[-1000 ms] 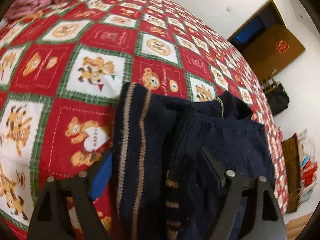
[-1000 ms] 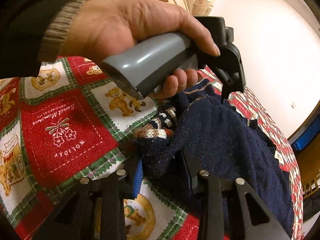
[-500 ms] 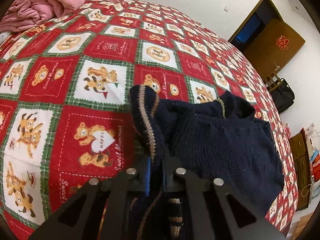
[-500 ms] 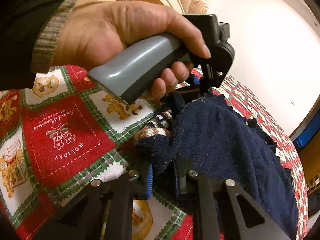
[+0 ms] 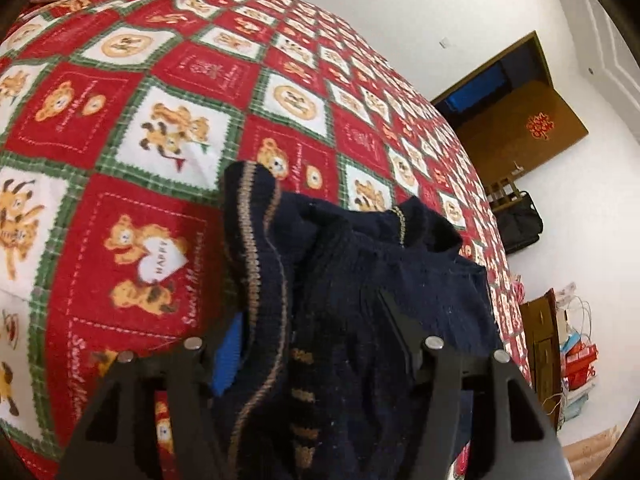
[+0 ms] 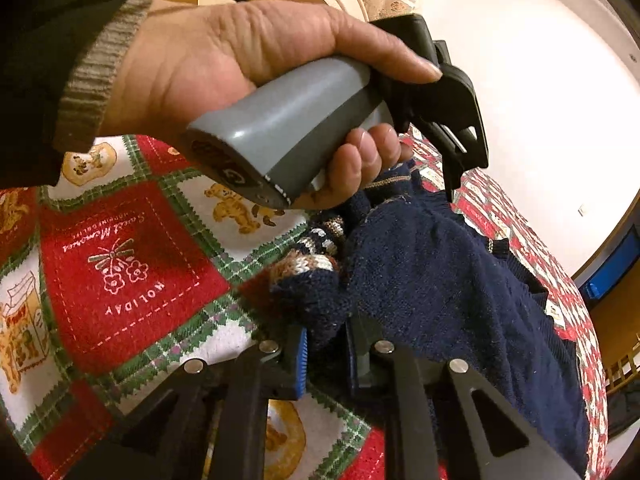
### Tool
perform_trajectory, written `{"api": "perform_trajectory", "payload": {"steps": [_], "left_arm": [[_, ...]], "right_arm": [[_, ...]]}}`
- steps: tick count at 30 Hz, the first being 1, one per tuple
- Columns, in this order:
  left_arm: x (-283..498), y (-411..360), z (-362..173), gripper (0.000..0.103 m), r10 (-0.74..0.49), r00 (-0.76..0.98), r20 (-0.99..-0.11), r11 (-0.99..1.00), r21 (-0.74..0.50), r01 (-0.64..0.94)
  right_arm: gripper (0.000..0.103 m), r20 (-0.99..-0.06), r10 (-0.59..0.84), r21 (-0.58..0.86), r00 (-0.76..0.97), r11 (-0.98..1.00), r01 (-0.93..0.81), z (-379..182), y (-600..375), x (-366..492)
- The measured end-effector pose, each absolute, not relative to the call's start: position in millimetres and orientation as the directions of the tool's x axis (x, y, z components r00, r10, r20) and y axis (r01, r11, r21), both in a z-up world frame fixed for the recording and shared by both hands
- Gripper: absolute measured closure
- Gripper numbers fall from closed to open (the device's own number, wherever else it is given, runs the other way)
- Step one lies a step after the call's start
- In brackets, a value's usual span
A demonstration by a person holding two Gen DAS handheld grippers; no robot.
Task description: Fold small clothes
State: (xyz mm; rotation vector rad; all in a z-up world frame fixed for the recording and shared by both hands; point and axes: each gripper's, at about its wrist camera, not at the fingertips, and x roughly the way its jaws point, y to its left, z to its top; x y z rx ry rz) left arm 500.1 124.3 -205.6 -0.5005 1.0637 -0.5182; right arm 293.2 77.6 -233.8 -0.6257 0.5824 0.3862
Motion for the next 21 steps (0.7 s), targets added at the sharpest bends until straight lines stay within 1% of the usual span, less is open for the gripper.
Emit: {"api": "perform_trajectory", "payload": {"steps": [1,2,3,4,5,6,9,12,13,15,18,21], "left_arm": [[501.6,121.7,-206.5,0.040,-0.607,0.390,-0.693,0.785,-0.598,0.159],[502.5,120.0,-206.7,0.045,-0.596,0.394,-0.699,0.795,-0.584,0.166],[503.3,118.1,-207.3,0.063,-0.582,0.396,-0.711,0.807,-0.564,0.174],[504.1,116.1,-208.7,0.077,-0.550,0.391,-0.738,0.831,-0.527,0.175],[504.6,114.3,-209.0,0.083,-0.519,0.393,-0.759,0.853,-0.492,0.177],[503.0,115.9,-207.1,0.086,-0.531,0.404,-0.745,0.844,-0.504,0.182],[494.4,110.9,-195.2,0.087,-0.498,0.440,-0.747,0.866,-0.449,0.219],[491.5,111.4,-188.6,0.087,-0.493,0.459,-0.739,0.868,-0.454,0.202],[490.1,111.4,-186.1,0.087,-0.495,0.465,-0.734,0.866,-0.462,0.192],[488.9,113.2,-182.6,0.087,-0.497,0.475,-0.727,0.863,-0.472,0.181],[485.2,114.2,-172.7,0.088,-0.520,0.493,-0.697,0.843,-0.512,0.166],[480.7,109.6,-159.2,0.088,-0.550,0.510,-0.661,0.816,-0.556,0.159]], "right_arm": [[0.088,-0.613,0.164,-0.431,0.773,0.750,-0.502,-233.5,77.1,293.6],[0.088,-0.613,0.166,-0.429,0.772,0.751,-0.502,-233.1,76.1,294.3],[0.088,-0.613,0.169,-0.425,0.771,0.753,-0.503,-232.5,75.2,294.7],[0.088,-0.613,0.173,-0.420,0.771,0.755,-0.503,-231.7,74.5,294.6],[0.088,-0.612,0.176,-0.417,0.771,0.757,-0.503,-231.1,73.5,294.9],[0.088,-0.610,0.180,-0.414,0.772,0.758,-0.504,-230.3,72.4,295.1],[0.089,-0.599,0.196,-0.402,0.776,0.765,-0.503,-226.8,66.4,296.3],[0.089,-0.583,0.239,-0.358,0.776,0.783,-0.510,-216.7,55.9,293.0],[0.090,-0.581,0.261,-0.323,0.771,0.796,-0.513,-210.6,47.7,291.8],[0.091,-0.571,0.282,-0.298,0.771,0.804,-0.515,-201.7,34.5,288.3],[0.093,-0.529,0.279,-0.327,0.801,0.805,-0.496,-184.9,7.9,280.0],[0.094,-0.517,0.278,-0.318,0.810,0.816,-0.483,-171.1,-20.1,278.3]]}}
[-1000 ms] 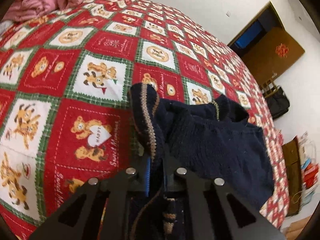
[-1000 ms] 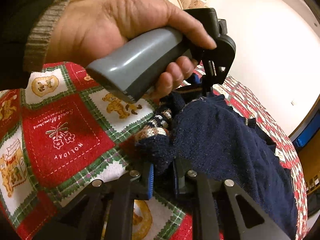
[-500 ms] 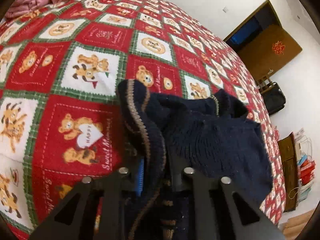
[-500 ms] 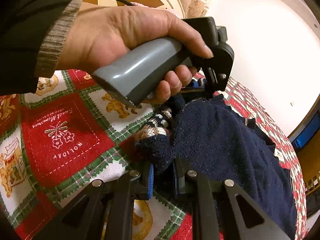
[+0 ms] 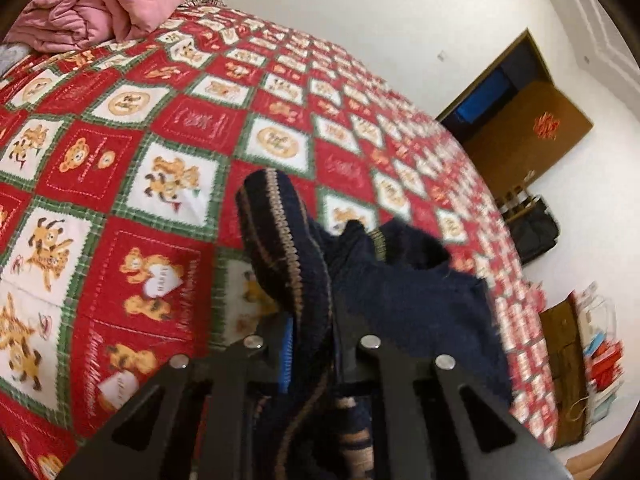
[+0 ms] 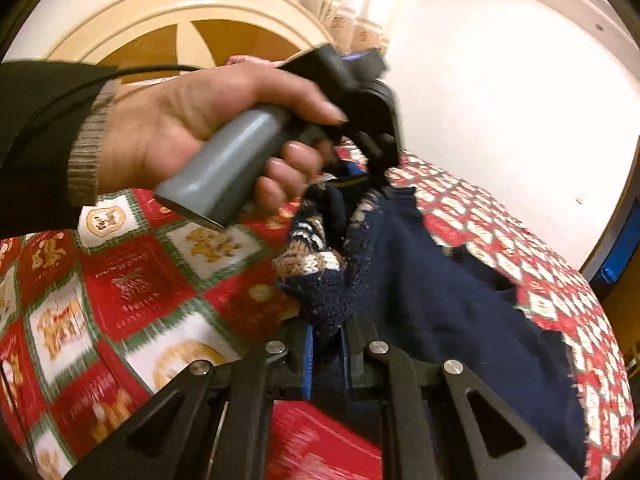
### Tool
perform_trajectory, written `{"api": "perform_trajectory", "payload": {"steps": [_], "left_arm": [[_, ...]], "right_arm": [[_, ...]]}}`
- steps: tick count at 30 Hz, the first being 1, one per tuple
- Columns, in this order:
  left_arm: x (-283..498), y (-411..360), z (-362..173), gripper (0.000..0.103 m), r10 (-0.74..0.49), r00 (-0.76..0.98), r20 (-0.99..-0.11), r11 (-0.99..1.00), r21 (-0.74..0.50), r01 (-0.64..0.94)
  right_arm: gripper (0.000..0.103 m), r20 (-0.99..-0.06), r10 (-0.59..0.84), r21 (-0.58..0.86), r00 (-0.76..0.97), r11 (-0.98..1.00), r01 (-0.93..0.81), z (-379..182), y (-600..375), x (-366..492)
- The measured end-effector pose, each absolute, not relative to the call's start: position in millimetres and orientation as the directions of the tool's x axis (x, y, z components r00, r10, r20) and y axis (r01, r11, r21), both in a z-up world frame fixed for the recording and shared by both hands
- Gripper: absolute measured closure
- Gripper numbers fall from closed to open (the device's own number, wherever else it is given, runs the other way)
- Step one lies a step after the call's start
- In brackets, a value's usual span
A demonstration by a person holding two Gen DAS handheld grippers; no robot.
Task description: Fold small clothes
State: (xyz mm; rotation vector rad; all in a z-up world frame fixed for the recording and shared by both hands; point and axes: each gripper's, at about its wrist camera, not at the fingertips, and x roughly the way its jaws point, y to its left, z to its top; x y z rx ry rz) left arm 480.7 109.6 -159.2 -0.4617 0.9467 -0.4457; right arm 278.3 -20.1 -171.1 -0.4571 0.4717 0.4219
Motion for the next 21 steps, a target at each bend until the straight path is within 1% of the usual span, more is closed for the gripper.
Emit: {"api": "perform_trajectory", "payload": {"steps": [8,13,18,21], "left_arm": [[471.6,57.7,-119.5,0.088,-0.590,0.533,-0.606,0.786,-0.581,0.210],[468.5,3.6,-97.1,0.088,-0.636,0.511,-0.578,0.760,-0.582,0.288],[472.9,-58.2,-87.1,0.088,-0.663,0.476,-0.578,0.746,-0.564,0.354],[479.3,-95.6,-91.4,0.088,-0.673,0.442,-0.593,0.739,-0.561,0.373]], "right_arm": [[0.094,-0.478,0.237,-0.252,0.846,0.885,-0.391,-142.5,-110.1,273.3],[0.094,-0.469,0.199,-0.213,0.861,0.920,-0.328,-134.5,-152.1,266.8],[0.094,-0.465,0.142,-0.174,0.874,0.953,-0.248,-132.7,-201.8,267.8],[0.094,-0.492,0.116,-0.121,0.863,0.972,-0.200,-138.7,-234.5,271.9]]}}
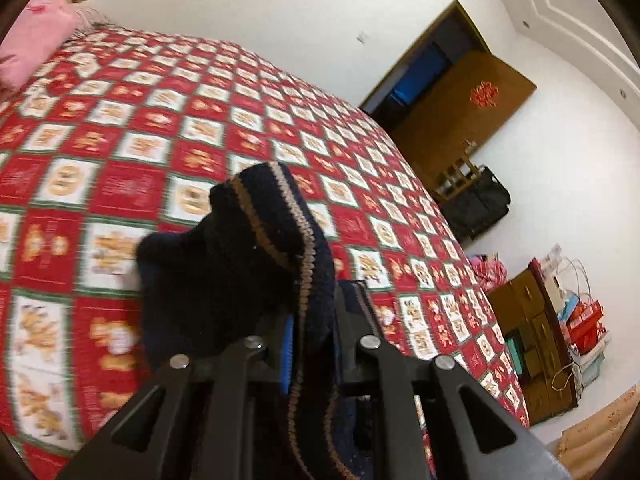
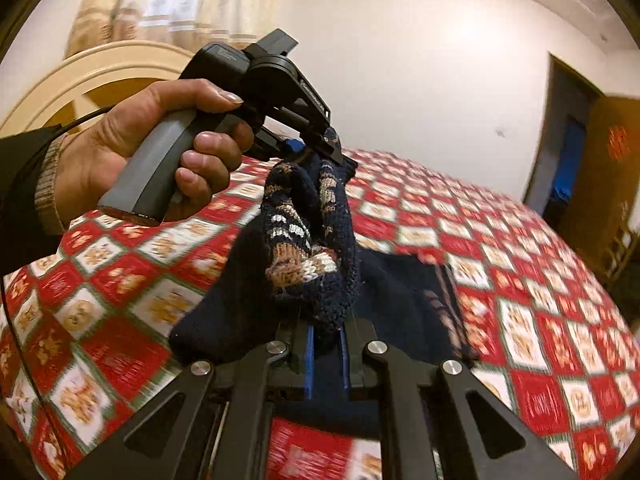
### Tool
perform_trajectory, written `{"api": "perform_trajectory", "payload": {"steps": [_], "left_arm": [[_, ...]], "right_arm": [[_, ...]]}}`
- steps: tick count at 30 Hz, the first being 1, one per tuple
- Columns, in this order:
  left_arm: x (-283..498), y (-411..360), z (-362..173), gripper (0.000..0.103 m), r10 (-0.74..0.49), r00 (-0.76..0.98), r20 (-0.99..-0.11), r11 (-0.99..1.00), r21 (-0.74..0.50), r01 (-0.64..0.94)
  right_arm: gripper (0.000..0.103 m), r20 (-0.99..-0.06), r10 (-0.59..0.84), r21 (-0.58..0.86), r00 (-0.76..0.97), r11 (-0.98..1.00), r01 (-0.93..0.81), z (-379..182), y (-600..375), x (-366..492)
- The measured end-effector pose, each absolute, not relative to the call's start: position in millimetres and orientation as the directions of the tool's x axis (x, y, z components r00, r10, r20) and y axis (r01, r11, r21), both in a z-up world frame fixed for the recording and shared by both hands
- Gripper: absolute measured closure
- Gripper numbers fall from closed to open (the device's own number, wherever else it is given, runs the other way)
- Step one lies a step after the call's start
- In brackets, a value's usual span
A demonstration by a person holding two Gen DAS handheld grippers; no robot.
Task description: Fold small clothes
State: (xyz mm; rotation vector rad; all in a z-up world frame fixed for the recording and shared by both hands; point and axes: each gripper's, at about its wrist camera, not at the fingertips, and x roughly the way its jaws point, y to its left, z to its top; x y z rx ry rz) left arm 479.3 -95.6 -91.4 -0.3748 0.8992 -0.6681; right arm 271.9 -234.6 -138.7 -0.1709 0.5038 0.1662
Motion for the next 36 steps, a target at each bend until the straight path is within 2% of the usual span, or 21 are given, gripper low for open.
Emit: {"api": "perform_trajectory", "payload": {"steps": [9,16,21,22,23,24,26,29,31,34,36], "left_arm": [[478.7,-193.7,-121.7,0.088,-0.670,0.344,-0.658,0.735,-0.520,0.435],[474.7,-236.5,-138.8,0.087,-0.634,0.308,-0.709,0.754,-0.478,0.450],[455.0,-246.5,-119.6,0.086,-0.617,0.356,-0.702,0.754,-0.400,0.520],[450.2,-246.8,-113.6,0.083,-0.621,0.370,-0.691,0.747,-0.379,0.546],[440.7,-243.1,-104.3,0.073,-0.615,0.399,-0.680,0.747,-0.340,0.571],[429.4,-236.2,-95.5,0.053,-0.606,0.434,-0.667,0.750,-0.298,0.590],[407.6,-217.5,-86.7,0.040,-0.595,0.500,-0.630,0.757,-0.229,0.612],[380.9,-185.4,-94.0,0.040,-0.555,0.551,-0.623,0.774,-0.144,0.617],[373.5,-172.6,-107.8,0.039,-0.521,0.563,-0.641,0.789,-0.110,0.605],[357.4,-154.9,-138.2,0.039,-0.464,0.568,-0.680,0.806,-0.058,0.589],[350.0,-151.9,-152.0,0.039,-0.448,0.562,-0.696,0.807,-0.044,0.589]], "right_arm": [[0.094,-0.573,0.101,0.026,0.813,0.994,-0.105,-158.6,-307.5,269.4],[0.094,-0.618,0.192,0.202,0.762,0.976,-0.082,-172.9,-339.7,270.0],[0.093,-0.630,0.269,0.357,0.728,0.934,-0.037,-189.7,-366.4,265.9],[0.090,-0.626,0.283,0.379,0.727,0.925,-0.034,-191.7,-371.2,263.5],[0.086,-0.628,0.278,0.382,0.727,0.924,-0.023,-191.6,-375.4,260.3],[0.083,-0.628,0.233,0.349,0.743,0.937,0.002,-187.6,-378.1,255.1],[0.066,-0.606,0.127,0.270,0.786,0.961,0.054,-174.8,-381.4,245.1],[0.063,-0.539,0.084,0.239,0.838,0.969,0.057,-148.9,-379.7,243.0],[0.063,-0.498,0.115,0.227,0.860,0.974,0.001,-129.7,-368.9,255.0],[0.063,-0.467,0.285,0.281,0.837,0.945,-0.166,-110.9,-345.2,288.1],[0.063,-0.497,0.392,0.341,0.774,0.908,-0.241,-114.1,-330.8,319.3]]}}
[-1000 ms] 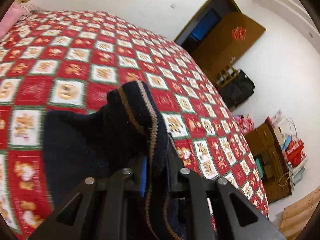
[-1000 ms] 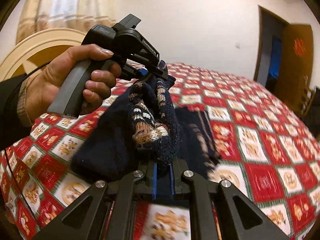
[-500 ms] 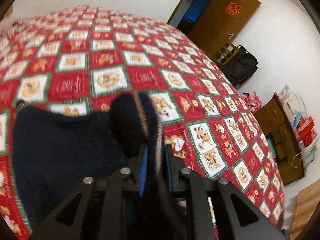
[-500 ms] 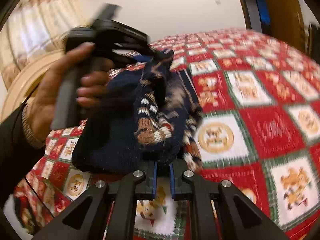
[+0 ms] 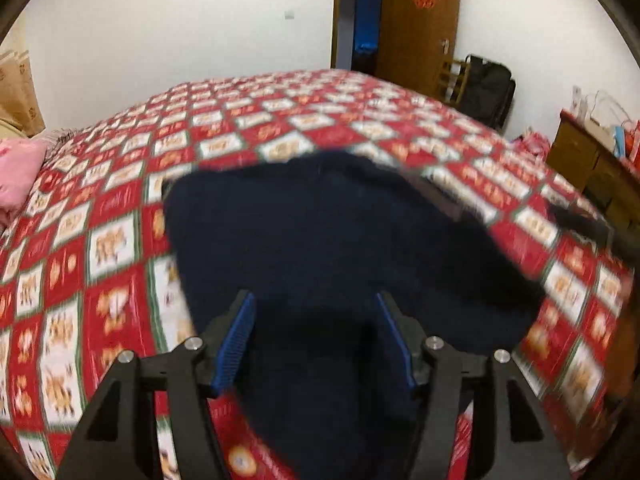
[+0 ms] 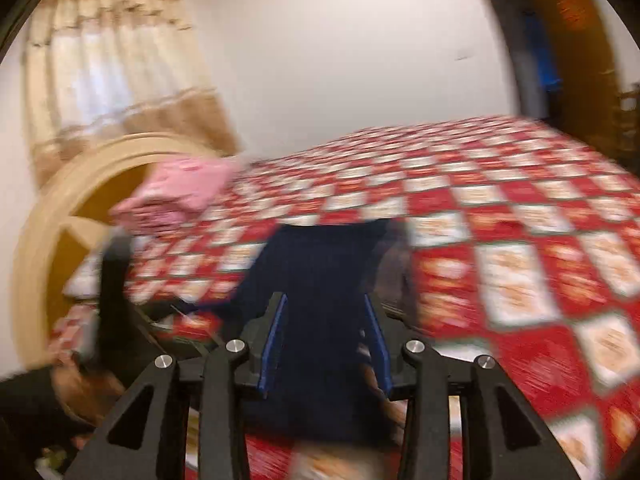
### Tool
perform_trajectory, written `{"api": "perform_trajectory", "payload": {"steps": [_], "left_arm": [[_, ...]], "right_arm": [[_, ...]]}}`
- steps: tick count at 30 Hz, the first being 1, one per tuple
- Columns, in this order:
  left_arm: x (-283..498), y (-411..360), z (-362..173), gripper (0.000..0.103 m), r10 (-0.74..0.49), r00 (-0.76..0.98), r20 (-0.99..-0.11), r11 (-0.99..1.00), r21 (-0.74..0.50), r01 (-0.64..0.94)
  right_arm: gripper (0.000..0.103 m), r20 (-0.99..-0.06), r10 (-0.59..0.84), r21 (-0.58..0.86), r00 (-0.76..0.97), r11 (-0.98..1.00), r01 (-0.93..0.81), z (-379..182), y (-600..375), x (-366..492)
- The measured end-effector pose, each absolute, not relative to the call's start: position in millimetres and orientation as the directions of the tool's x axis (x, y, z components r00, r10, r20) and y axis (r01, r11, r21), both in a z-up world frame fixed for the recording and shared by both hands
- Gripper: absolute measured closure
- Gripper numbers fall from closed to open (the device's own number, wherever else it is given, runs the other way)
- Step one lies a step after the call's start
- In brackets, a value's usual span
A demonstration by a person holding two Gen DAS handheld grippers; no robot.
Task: Fold small clothes
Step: 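Open both grippers and release the narrowed folded sweater, then grasp the striped edge of the folded sweater with the right gripper and lift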
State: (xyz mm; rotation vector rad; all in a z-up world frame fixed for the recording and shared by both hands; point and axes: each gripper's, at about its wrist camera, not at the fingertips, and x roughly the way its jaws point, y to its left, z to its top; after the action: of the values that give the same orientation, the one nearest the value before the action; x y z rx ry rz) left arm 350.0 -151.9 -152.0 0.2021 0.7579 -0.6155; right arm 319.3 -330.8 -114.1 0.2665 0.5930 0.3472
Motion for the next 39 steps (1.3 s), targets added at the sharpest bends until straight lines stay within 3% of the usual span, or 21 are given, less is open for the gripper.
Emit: {"api": "perform_trajectory", "payload": {"steps": [2,6,11,16,19,23,26,30,39], "left_arm": [[342.9,-150.3,-163.3,0.040,-0.426,0.567,-0.706,0.809,-0.015,0.588],[341.0,-150.9,-182.0,0.035,-0.405,0.537,-0.740,0.804,-0.008,0.595],[326.6,-147.0,-193.4,0.034,-0.397,0.562,-0.726,0.784,0.051,0.619],[330.3,-138.6,-191.4,0.032,-0.417,0.554,-0.720,0.800,-0.002,0.600],[328.7,-136.3,-192.1,0.030,-0.413,0.559,-0.719,0.809,-0.007,0.588],[328.2,-132.5,-194.4,0.023,-0.407,0.553,-0.727,0.822,-0.028,0.568],[335.4,-126.7,-200.4,0.007,-0.397,0.528,-0.750,0.841,-0.068,0.536],[343.8,-114.3,-205.6,0.006,-0.443,0.473,-0.762,0.841,-0.169,0.514],[333.1,-116.1,-208.3,0.005,-0.416,0.496,-0.762,0.854,-0.139,0.502]], "right_arm": [[0.063,-0.551,0.394,0.356,0.735,0.908,-0.220,-127.2,-325.8,349.2],[0.063,-0.707,0.255,0.303,0.659,0.952,-0.043,-177.1,-345.4,387.5],[0.065,-0.662,0.287,0.364,0.692,0.931,-0.039,-176.4,-358.3,376.9],[0.063,-0.626,0.279,0.350,0.728,0.935,-0.058,-157.1,-347.9,352.9],[0.063,-0.652,0.262,0.320,0.711,0.946,-0.056,-164.9,-343.0,339.8],[0.063,-0.686,0.199,0.221,0.700,0.973,-0.060,-180.8,-340.0,320.1],[0.063,-0.688,0.208,0.236,0.695,0.970,-0.056,-188.0,-346.1,309.7],[0.063,-0.701,0.184,0.199,0.690,0.978,-0.059,-188.4,-343.9,303.0],[0.063,-0.732,0.115,0.080,0.672,0.993,-0.082,-169.7,-338.7,295.6]]}}
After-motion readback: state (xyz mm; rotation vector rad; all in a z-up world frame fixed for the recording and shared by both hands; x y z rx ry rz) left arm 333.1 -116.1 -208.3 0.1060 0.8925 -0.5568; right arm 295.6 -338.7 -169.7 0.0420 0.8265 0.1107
